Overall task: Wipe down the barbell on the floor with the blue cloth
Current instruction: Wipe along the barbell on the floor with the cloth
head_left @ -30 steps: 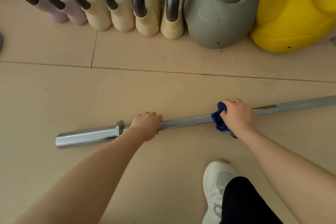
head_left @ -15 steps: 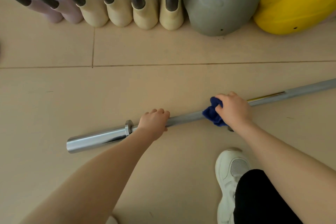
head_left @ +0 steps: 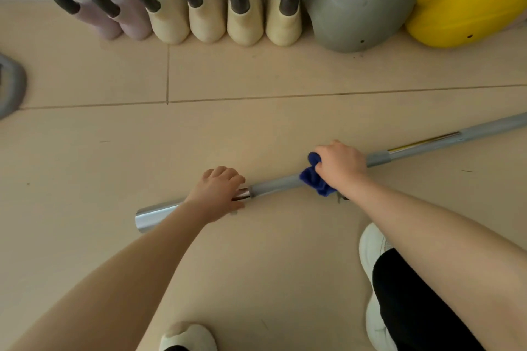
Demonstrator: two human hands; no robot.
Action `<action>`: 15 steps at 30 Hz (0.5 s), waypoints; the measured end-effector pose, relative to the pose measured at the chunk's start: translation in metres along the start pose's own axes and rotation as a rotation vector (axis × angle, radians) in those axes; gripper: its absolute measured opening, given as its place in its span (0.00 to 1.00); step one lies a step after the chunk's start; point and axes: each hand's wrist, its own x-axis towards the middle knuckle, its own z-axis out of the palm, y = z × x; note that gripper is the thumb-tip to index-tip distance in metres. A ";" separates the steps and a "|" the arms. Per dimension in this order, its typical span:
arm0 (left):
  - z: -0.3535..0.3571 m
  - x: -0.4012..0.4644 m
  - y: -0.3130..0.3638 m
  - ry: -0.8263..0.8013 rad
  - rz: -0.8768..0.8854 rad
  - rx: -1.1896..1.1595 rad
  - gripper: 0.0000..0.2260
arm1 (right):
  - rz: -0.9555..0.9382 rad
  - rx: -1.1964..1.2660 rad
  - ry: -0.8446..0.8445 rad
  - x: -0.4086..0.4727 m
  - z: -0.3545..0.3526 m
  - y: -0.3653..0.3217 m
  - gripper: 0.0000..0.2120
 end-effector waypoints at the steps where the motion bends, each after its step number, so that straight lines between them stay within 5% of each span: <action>1: 0.001 -0.006 -0.005 0.014 -0.011 -0.028 0.26 | 0.036 -0.019 0.011 -0.001 -0.002 0.003 0.09; 12: 0.006 -0.018 -0.010 0.000 -0.070 -0.092 0.35 | -0.356 0.152 -0.106 -0.015 0.032 -0.091 0.11; 15: 0.007 -0.020 -0.008 0.023 -0.099 -0.123 0.36 | -0.246 0.028 -0.128 0.005 0.015 -0.061 0.14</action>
